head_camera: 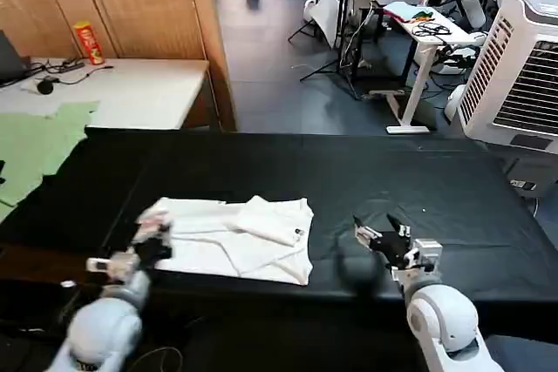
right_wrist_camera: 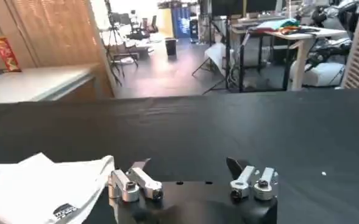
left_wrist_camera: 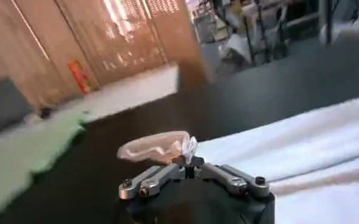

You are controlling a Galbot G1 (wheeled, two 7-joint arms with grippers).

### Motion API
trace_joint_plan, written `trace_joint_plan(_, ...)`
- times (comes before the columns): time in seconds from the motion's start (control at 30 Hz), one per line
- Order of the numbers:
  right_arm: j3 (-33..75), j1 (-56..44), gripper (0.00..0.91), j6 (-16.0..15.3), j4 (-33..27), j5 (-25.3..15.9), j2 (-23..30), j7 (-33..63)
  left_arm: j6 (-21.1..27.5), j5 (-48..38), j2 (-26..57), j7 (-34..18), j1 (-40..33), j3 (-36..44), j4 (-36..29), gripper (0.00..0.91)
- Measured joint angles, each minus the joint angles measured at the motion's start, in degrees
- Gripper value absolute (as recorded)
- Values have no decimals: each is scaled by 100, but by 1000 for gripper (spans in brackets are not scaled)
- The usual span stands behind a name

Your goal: Fold and organize the clothes.

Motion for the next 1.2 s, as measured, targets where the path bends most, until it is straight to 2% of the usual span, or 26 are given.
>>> trace_joint_plan(0.2,123,-96,878,33,27,-36,-2,-36,185,-415,-547,-62,-394,902,-124,0)
trace_joint_plan(0.43,160,-125,878,37,24,-74,2,-46,158,-428,-1001,-34,-781,1579,44,0)
trace_joint_plan(1.07,38,-68,878,73,-122,-197,62,-95,-4,-48,-1393,21,-750,1993,402,0)
trace_joint_plan(1.1,39,-72,878,77,-123,-200,62,-98,-24,-5,-1415,38,-753,2013,421,215)
trace_joint_plan(1.13,39,-73,878,80,-124,-201,62,-105,-52,73,-1440,70,-761,2023,453,809)
trace_joint_plan(1.17,38,-72,878,82,-123,-201,62,-112,-114,193,-1474,121,-772,2033,495,878)
trace_joint_plan(1.2,38,-67,878,88,-122,-202,60,-129,-169,240,-1502,143,-779,2053,517,878)
